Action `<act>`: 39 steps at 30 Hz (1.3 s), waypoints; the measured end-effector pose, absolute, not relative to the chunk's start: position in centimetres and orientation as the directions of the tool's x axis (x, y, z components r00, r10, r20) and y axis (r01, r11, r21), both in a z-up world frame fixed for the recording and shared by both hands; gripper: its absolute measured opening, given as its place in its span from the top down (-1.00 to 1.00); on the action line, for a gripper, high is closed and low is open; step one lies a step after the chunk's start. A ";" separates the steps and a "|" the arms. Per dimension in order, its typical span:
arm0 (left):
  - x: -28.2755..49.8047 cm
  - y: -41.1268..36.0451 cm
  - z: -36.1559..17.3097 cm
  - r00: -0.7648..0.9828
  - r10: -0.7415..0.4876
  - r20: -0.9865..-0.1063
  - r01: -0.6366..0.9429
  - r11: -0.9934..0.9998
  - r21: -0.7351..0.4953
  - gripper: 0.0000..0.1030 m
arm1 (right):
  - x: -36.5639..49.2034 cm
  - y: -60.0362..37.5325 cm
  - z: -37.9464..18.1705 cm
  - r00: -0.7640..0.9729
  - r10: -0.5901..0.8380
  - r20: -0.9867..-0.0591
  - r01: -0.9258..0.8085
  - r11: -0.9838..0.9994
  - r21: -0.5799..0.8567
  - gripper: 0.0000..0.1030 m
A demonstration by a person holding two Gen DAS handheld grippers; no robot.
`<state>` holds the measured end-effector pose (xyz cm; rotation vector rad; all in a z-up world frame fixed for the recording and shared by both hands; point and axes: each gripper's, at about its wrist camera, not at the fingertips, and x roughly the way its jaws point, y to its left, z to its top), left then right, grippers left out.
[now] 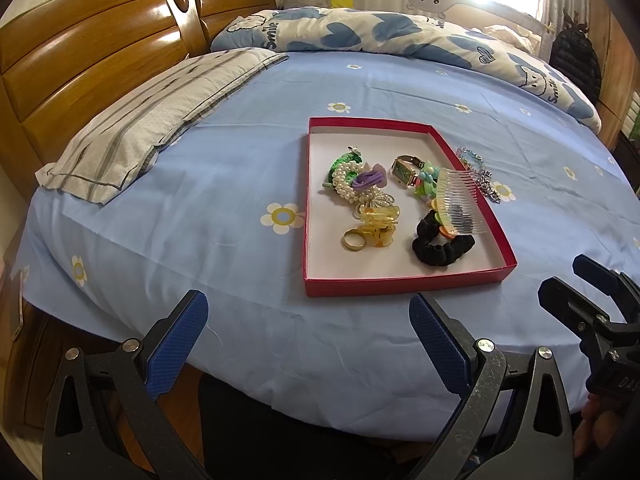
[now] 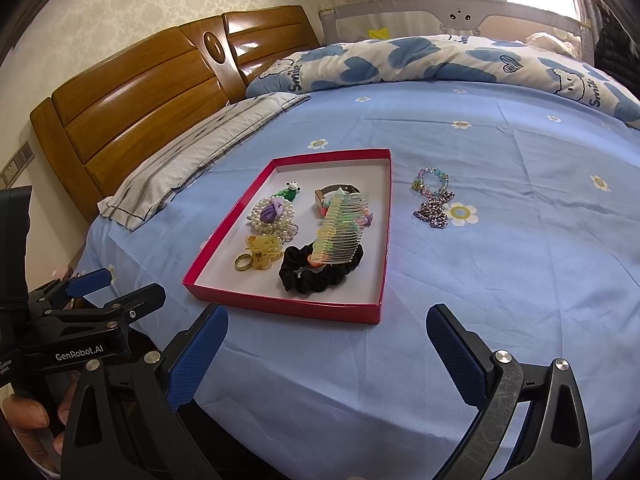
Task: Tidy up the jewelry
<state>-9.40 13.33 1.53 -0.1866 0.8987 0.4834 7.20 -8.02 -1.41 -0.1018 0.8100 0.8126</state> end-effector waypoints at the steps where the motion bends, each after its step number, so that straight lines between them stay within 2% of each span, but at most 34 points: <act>1: -9.3 13.3 1.5 0.525 0.323 -0.788 -0.477 0.878 0.042 -0.97 | 7.2 -8.0 -1.4 0.412 0.607 -0.680 -0.681 0.700 0.213 -0.95; 39: -9.2 13.2 1.4 0.524 0.329 -0.785 -0.472 0.880 0.054 -0.97 | 7.0 -8.1 -1.4 0.414 0.606 -0.679 -0.683 0.700 0.208 -0.95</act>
